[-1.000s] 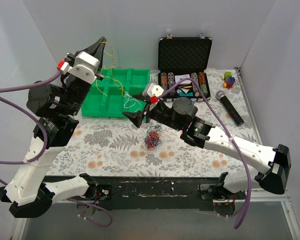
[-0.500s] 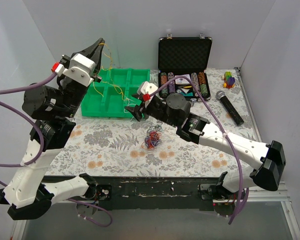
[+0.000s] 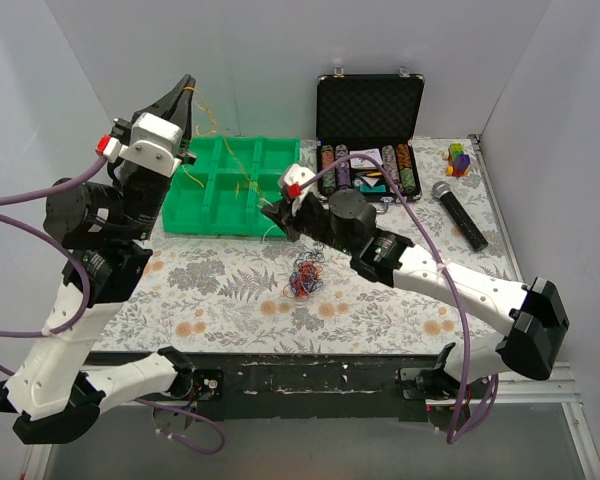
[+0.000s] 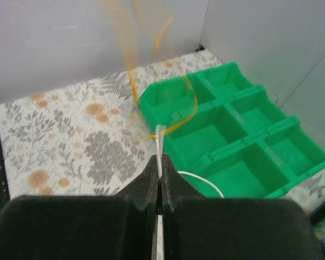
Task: Untangle the cables
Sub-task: Untie the cable.
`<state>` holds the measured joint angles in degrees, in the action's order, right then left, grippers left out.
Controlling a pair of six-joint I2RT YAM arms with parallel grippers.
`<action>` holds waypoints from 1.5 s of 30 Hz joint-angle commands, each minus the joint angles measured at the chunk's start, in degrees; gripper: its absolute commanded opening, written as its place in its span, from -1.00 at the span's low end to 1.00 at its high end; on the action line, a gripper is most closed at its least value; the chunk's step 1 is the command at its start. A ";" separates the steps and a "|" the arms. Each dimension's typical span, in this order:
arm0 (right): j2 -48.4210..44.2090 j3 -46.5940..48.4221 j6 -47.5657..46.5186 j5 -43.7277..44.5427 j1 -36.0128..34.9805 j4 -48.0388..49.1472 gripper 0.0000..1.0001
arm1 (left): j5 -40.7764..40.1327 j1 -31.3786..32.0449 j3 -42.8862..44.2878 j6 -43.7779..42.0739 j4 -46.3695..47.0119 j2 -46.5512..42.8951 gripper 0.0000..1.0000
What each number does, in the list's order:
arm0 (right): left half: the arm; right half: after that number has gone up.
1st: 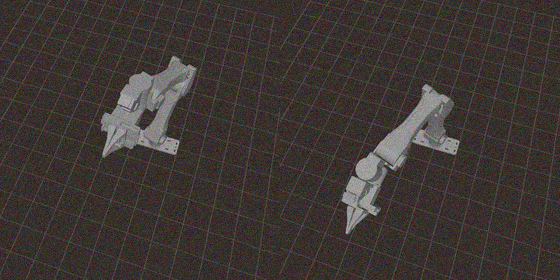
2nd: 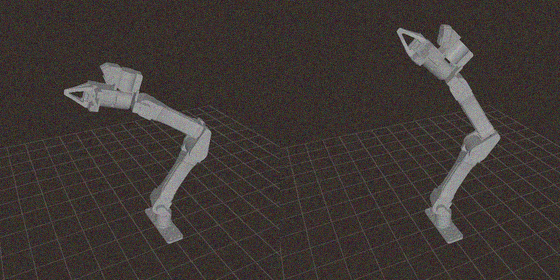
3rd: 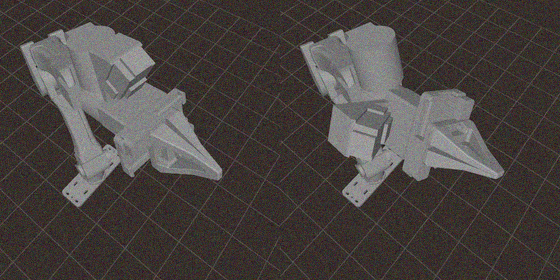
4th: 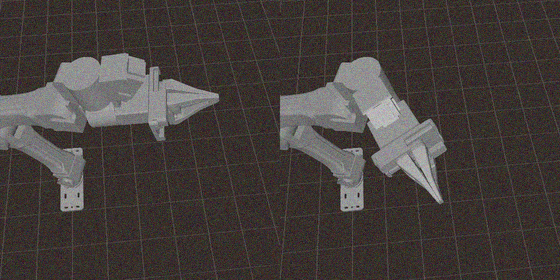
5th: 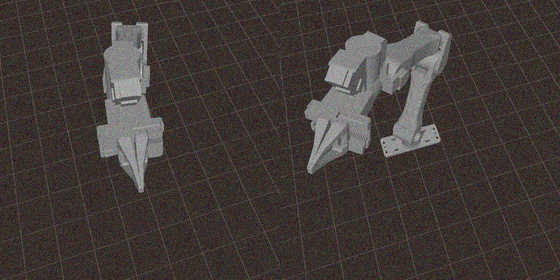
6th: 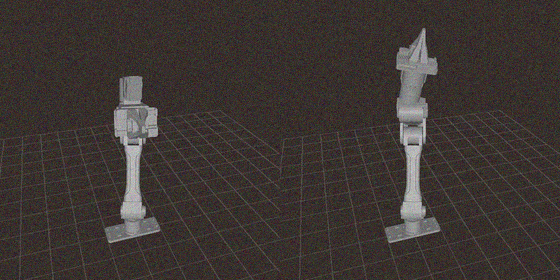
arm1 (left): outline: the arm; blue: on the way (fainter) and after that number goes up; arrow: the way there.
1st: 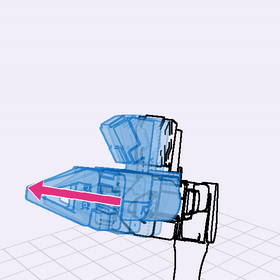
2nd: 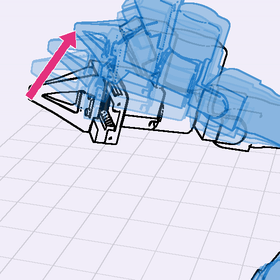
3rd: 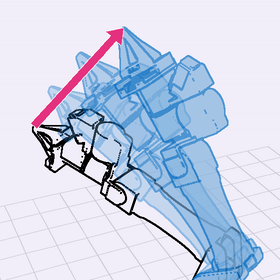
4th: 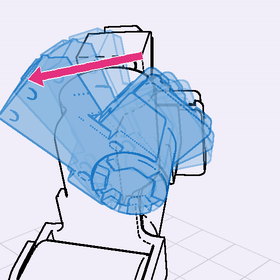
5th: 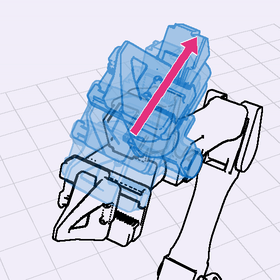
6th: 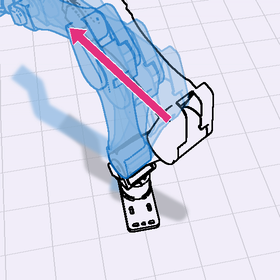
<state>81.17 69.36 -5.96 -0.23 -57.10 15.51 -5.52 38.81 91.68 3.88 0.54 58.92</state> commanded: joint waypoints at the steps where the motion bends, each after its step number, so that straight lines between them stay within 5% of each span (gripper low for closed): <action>1: -4.52 -11.06 5.33 -0.83 -0.12 1.28 -0.97 | -11.06 -0.14 -4.31 -6.31 14.90 0.31 -1.00; 6: -9.44 -26.88 12.36 -0.12 -0.12 4.88 -0.97 | -20.84 -0.13 -1.43 -10.21 26.35 4.62 -1.00; 11: -11.12 -34.03 15.54 1.53 -0.20 7.34 -0.97 | -20.50 -0.13 -3.25 -6.61 21.36 4.81 -1.00; 17: -11.29 -28.77 14.13 1.72 -0.20 5.33 -0.97 | -23.13 -0.57 -19.05 -4.32 23.01 2.00 -1.00; 21: -12.52 -24.37 12.90 2.07 -0.20 4.36 -0.97 | -20.51 -8.63 -27.25 4.88 21.45 2.34 -1.00; 32: -11.29 -19.18 10.79 2.34 -0.20 3.30 -0.97 | -15.14 -25.79 -24.44 19.76 18.89 12.89 -1.00; 45: 1.17 -11.72 10.00 3.75 1.81 2.87 -0.97 | -10.92 -32.39 -27.26 24.60 20.03 14.47 -1.00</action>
<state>77.23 51.37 4.82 2.83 -56.69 16.64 -18.13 7.90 63.68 26.11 19.73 73.34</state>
